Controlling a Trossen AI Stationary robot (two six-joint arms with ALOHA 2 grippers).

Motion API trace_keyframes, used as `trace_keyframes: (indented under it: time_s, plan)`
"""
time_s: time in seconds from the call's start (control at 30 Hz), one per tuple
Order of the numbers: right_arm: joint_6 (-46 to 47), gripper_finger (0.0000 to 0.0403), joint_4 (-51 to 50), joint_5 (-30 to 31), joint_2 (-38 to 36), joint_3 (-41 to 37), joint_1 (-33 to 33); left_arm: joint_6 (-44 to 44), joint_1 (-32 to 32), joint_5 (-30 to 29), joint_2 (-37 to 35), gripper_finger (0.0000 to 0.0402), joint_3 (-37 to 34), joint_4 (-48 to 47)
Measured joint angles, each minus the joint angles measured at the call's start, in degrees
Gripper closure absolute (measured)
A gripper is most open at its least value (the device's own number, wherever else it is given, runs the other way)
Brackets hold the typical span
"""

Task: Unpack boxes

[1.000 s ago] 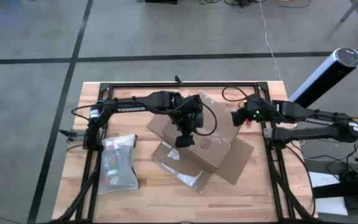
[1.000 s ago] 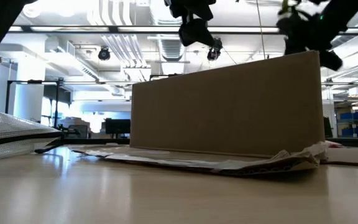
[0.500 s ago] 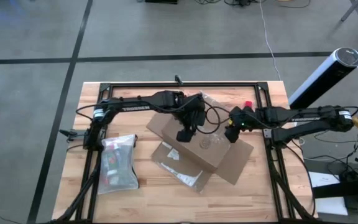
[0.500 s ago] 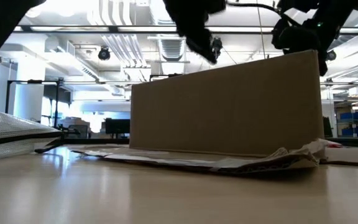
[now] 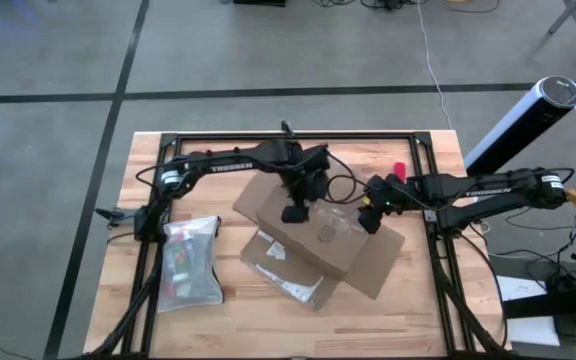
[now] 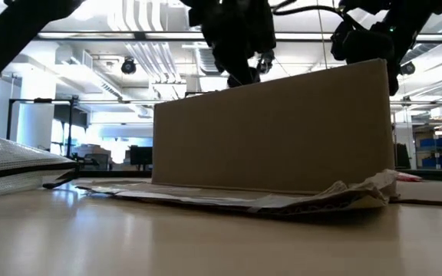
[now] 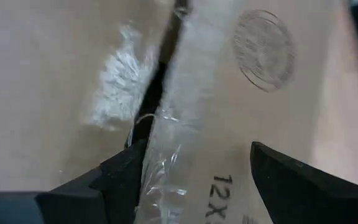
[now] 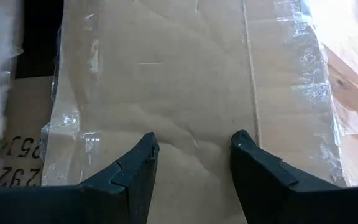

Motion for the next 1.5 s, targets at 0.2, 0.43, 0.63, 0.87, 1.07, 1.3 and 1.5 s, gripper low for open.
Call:
trace_keyframes:
  time_s: [0.2,0.43,0.63,0.87,1.07,1.3,1.5]
  plan:
    - [0.03,0.0229,0.60,0.37,0.00,-0.09,0.00,-2.14,0.13,8.04,1.21,0.0169,0.01,-6.55]
    - [0.89,0.0231,1.16,0.66,0.02,-0.11,-0.08,-1.39,0.04,8.49,0.33,0.0314,0.28,-7.49]
    - [2.14,0.0229,1.14,2.96,0.00,0.35,-0.13,-1.09,-3.49,-6.50,-2.86,0.0398,4.24,-11.28]
    - [2.68,0.0225,1.89,3.61,0.15,0.46,-1.64,-1.00,-12.31,-27.69,-6.96,0.0401,8.56,-12.02]
    - [3.08,0.0224,2.10,3.36,0.13,0.52,-4.69,-3.07,-20.56,-33.49,-7.09,0.0401,8.63,-11.64]
    - [2.17,0.0224,2.08,3.60,0.42,0.55,-7.68,-8.49,-25.10,-35.73,-6.40,0.0401,1.78,-8.47]
    - [0.04,0.0224,6.15,1.22,-1.14,0.52,-7.54,-12.73,-26.45,-35.26,-5.85,0.0401,-8.07,-4.11]
